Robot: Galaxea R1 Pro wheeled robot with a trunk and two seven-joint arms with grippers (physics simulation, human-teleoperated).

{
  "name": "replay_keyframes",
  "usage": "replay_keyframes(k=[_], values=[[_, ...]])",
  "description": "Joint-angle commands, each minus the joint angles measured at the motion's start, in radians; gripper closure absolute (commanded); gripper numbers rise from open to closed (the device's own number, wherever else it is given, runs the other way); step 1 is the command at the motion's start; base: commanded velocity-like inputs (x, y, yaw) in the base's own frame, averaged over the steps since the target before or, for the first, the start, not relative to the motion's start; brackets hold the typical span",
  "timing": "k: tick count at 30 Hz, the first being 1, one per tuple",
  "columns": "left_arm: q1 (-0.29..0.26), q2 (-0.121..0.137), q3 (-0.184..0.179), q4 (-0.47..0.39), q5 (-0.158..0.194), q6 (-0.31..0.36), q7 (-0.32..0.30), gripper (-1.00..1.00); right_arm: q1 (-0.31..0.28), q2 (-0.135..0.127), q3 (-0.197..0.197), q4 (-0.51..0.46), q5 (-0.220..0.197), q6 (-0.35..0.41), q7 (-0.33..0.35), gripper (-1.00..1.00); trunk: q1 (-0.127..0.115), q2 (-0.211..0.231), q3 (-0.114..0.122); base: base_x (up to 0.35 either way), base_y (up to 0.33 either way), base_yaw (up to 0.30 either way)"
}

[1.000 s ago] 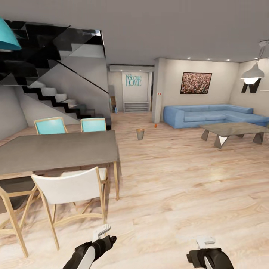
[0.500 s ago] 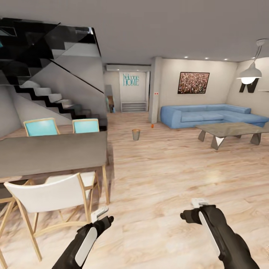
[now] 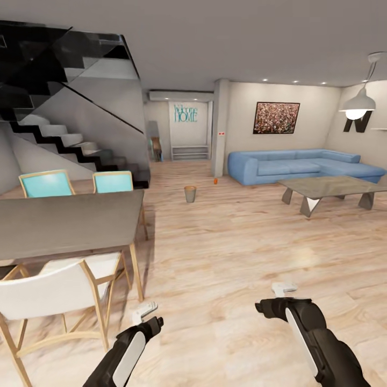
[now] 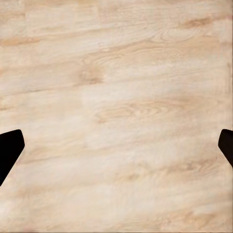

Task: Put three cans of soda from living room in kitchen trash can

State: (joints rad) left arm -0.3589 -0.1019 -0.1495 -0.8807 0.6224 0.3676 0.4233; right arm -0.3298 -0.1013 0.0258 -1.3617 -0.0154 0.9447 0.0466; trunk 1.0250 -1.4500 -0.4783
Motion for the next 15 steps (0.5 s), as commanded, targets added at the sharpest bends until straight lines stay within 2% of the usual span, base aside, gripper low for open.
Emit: replay_keyframes(k=[1, 5, 15], values=[[0.000, 0.000, -0.002, 0.008, 0.000, 0.003, -0.001, -1.00, 0.000, 0.002, 0.000, 0.003, 0.001, -0.039, 0.000, -1.00, 0.000, 0.000, 0.000, 0.279, -0.218, 0.000], [-0.001, 0.002, -0.001, 0.039, 0.000, 0.011, -0.032, -1.00, 0.000, -0.002, -0.003, 0.017, -0.002, -0.104, 0.007, -1.00, 0.000, 0.000, 0.000, 0.282, -0.215, 0.000], [-0.002, 0.002, -0.001, 0.049, 0.000, 0.014, -0.058, -1.00, 0.001, -0.009, -0.001, 0.041, -0.002, -0.163, 0.013, -1.00, 0.000, 0.000, 0.000, 0.284, -0.213, 0.000]])
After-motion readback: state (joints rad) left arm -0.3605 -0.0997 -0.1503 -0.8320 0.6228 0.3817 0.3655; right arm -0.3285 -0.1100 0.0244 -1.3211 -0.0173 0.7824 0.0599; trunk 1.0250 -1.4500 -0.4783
